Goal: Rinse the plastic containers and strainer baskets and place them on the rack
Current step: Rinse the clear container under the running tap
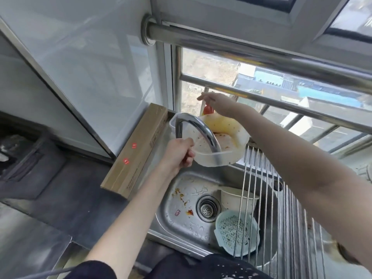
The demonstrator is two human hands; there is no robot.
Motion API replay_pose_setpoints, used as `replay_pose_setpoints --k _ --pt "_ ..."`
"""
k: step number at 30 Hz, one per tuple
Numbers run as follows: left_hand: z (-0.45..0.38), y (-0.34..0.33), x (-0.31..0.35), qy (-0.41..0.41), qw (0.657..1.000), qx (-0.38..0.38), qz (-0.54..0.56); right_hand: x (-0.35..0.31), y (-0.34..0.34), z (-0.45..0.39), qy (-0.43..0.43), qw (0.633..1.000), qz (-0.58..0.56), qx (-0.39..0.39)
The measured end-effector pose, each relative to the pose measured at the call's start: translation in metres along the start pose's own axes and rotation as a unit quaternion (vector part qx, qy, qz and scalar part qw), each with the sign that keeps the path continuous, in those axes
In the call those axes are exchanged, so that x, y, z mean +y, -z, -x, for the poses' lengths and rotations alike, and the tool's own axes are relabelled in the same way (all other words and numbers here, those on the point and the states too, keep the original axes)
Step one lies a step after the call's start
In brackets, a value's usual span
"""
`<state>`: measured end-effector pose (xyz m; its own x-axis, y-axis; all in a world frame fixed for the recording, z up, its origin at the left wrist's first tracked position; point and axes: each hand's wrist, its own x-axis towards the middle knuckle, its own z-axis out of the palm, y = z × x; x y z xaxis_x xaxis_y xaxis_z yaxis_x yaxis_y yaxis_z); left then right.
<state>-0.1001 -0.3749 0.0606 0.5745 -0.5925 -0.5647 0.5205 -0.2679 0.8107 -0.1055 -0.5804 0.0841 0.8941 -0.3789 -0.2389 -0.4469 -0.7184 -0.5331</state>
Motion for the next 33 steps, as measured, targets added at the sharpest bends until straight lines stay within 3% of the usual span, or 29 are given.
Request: replay_pose_setpoints --k 3,7,10,13,16,21,24,33 --pt "0.009 0.004 -0.010 -0.043 0.998 -0.006 -0.037 -0.002 0.014 0.006 -0.003 0.998 -0.060 0.022" --pt "0.027 0.017 -0.037 -0.095 0.988 0.005 -0.118 -0.002 0.013 0.029 0.011 0.969 -0.152 0.194" --pt "0.037 0.032 -0.065 -0.075 0.987 0.023 -0.143 0.011 -0.004 0.055 0.011 0.958 -0.177 0.224" --pt "0.039 0.047 -0.092 -0.037 0.984 0.049 -0.165 0.020 -0.033 0.072 -0.024 0.972 -0.168 0.161" --pt "0.035 0.058 -0.113 -0.006 0.984 0.071 -0.163 0.023 -0.067 0.072 -0.009 0.996 -0.083 0.022" --pt "0.030 0.072 -0.135 0.051 0.988 0.090 -0.113 0.027 -0.086 0.057 0.058 0.980 -0.174 -0.073" --pt "0.029 0.077 -0.140 0.078 0.990 0.076 -0.089 0.029 -0.094 0.049 0.082 0.973 -0.162 -0.143" --pt "0.020 0.054 -0.134 0.060 0.988 0.064 -0.126 0.055 -0.111 0.035 0.055 0.995 -0.042 -0.073"
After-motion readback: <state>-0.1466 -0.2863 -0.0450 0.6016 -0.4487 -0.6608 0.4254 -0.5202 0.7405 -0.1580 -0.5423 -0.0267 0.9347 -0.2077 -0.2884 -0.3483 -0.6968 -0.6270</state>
